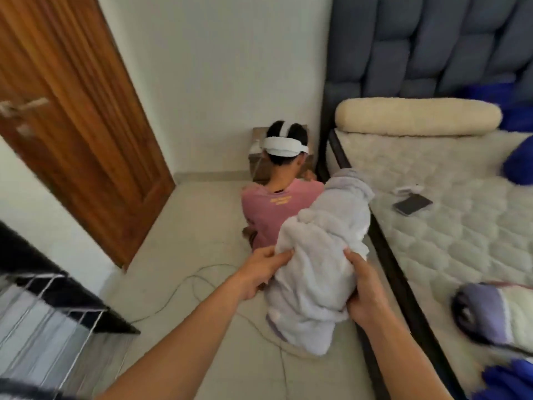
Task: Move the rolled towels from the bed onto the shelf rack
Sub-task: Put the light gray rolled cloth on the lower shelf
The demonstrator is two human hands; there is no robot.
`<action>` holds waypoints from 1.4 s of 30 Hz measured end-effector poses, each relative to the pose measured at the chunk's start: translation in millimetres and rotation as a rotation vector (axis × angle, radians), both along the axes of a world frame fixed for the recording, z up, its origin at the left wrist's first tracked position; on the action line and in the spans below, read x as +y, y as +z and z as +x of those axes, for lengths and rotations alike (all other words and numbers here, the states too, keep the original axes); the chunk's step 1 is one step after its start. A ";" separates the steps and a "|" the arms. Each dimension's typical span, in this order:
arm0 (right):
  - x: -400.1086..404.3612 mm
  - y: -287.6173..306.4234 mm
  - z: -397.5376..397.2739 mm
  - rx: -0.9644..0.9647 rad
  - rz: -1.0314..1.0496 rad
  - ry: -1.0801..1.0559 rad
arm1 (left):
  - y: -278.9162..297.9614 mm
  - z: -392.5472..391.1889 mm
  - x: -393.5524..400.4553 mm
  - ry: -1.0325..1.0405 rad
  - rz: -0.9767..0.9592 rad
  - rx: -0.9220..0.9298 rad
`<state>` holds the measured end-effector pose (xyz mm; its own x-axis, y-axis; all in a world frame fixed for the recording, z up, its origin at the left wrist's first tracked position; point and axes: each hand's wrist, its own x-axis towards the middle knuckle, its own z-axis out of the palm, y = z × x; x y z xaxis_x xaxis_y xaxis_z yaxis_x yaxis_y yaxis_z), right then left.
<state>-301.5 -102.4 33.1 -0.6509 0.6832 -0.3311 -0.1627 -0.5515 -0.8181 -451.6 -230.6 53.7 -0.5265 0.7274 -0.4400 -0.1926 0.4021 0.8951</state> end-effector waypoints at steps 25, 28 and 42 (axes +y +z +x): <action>-387.9 -69.7 -477.8 -0.285 0.596 1.375 | -91.1 -266.5 -427.4 1.118 0.072 -0.504; -404.5 -75.1 -525.4 -0.301 0.647 1.439 | -97.5 -298.7 -427.4 1.251 0.122 -0.524; -405.0 -144.3 -615.9 -0.668 0.301 1.432 | -147.1 -448.7 -476.3 1.612 0.203 -0.521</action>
<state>-917.4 -507.4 -111.2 -0.5820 -0.2409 -0.7766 0.7332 0.2574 -0.6294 -900.3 -706.9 -93.3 -0.5713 -0.2969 -0.7652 -0.5267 -0.5824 0.6192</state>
